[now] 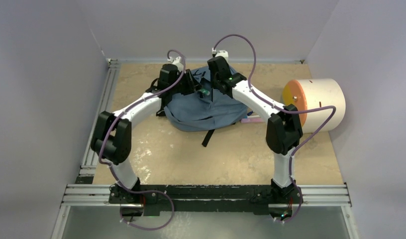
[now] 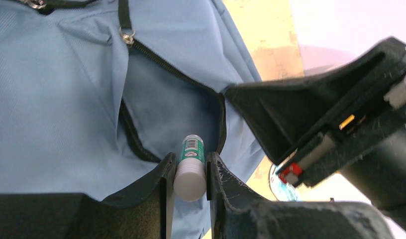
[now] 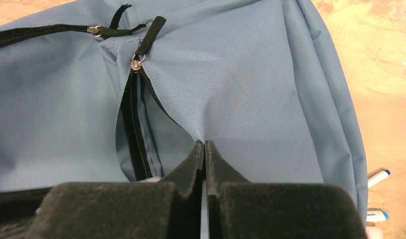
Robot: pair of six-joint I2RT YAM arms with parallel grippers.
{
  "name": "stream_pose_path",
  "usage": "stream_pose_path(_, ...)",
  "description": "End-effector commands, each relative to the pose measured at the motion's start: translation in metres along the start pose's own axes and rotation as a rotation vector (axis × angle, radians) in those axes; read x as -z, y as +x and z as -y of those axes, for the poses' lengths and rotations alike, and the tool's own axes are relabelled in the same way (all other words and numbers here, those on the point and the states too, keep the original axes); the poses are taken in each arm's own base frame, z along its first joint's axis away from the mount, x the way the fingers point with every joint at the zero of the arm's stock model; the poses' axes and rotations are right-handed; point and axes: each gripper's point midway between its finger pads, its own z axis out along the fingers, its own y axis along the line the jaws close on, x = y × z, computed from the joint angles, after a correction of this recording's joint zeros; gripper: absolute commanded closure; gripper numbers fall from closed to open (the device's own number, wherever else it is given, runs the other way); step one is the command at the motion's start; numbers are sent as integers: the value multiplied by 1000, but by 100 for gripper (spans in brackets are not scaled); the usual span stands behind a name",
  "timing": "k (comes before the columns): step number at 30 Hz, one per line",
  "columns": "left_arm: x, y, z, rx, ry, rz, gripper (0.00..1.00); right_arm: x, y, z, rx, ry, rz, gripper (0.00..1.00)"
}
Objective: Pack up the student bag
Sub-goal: Place the stationery in the student bag.
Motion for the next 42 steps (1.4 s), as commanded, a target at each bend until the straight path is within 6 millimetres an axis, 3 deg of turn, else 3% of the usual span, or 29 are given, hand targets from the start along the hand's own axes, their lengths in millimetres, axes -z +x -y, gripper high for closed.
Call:
stream_pose_path(1, -20, -25, 24, 7, 120, 40, 97, 27, -38, -2, -63, -40, 99, 100)
stream_pose_path(6, -52, -15, 12, 51, 128, -2, 98, 33, -46, -4, -77, -55, 112, 100)
stream_pose_path(11, -70, -8, 12, 96, 164, -32, 97, 40, -58, -7, -102, -94, 126, 100)
stream_pose_path(14, -76, -6, 18, 97, 192, -48, 91, 42, -62, -11, -111, -117, 128, 100)
stream_pose_path(17, -76, -6, 25, 81, 217, -58, 75, 41, -60, -12, -119, -129, 121, 100)
stream_pose_path(24, -54, -16, 22, 3, 135, -27, 41, 37, -50, -9, -125, -132, 100, 100)
stream_pose_path(27, -39, -21, 17, -33, 77, -3, 37, 35, -48, -9, -125, -134, 97, 100)
stream_pose_path(32, 12, -19, 10, -97, 0, 61, 34, 35, -51, -9, -119, -140, 100, 100)
stream_pose_path(34, 33, -7, 10, -131, 5, 63, 34, 35, -52, -9, -113, -144, 100, 100)
stream_pose_path(37, 54, 27, 21, -265, 74, 40, 34, 37, -54, -11, -108, -158, 96, 100)
stream_pose_path(42, 67, 110, 51, -518, 169, 1, 34, 44, -64, -13, -101, -195, 101, 100)
